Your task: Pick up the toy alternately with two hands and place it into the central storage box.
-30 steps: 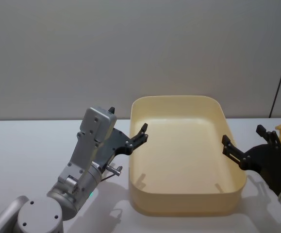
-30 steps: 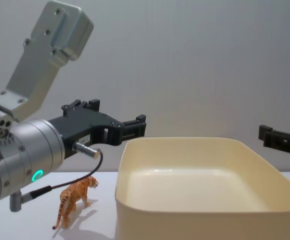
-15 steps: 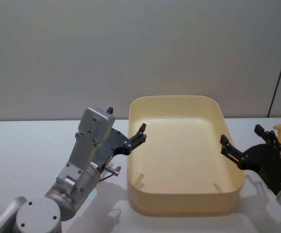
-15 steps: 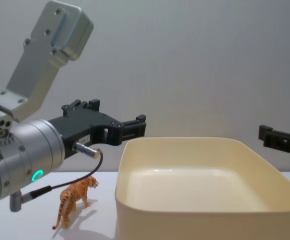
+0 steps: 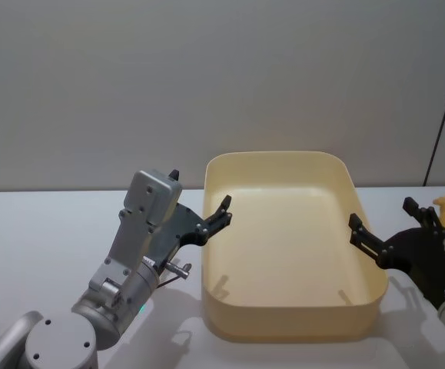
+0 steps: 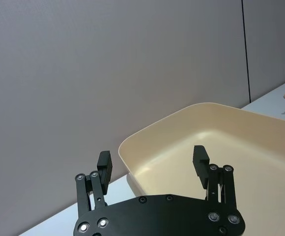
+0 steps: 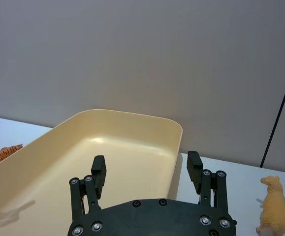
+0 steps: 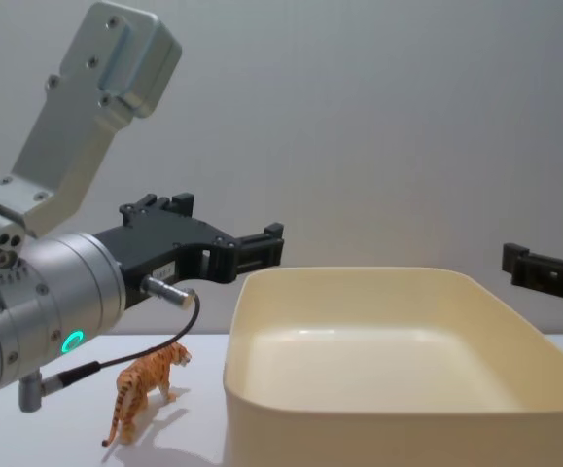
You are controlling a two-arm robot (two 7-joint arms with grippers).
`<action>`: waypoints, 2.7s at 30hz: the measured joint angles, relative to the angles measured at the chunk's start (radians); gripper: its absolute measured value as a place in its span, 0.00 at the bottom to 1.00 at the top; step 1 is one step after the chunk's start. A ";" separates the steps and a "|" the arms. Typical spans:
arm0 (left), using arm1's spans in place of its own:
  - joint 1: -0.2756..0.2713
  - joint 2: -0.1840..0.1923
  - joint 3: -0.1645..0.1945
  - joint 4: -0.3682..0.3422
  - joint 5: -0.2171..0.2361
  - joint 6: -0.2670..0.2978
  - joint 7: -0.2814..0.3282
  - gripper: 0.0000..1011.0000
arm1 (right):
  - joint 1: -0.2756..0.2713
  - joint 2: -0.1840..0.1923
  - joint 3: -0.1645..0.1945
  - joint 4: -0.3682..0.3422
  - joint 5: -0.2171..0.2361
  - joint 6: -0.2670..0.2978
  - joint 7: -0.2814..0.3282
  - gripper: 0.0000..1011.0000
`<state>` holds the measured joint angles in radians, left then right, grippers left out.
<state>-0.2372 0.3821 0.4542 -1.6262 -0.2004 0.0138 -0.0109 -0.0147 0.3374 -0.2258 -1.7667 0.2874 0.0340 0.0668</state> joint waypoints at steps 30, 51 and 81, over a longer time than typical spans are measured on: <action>0.000 0.000 0.000 0.000 0.000 0.000 0.000 0.99 | -0.008 0.006 0.004 -0.005 0.002 0.001 -0.003 0.99; 0.000 0.000 0.000 0.000 0.000 0.000 0.000 0.99 | -0.161 0.121 0.094 -0.116 0.092 0.051 -0.144 0.99; 0.000 0.000 0.000 0.000 0.000 0.000 0.000 0.99 | -0.005 0.059 0.065 0.149 -0.002 0.180 -0.067 0.99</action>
<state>-0.2372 0.3821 0.4542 -1.6262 -0.2003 0.0138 -0.0109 -0.0195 0.3968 -0.1612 -1.6180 0.2849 0.2136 0.0003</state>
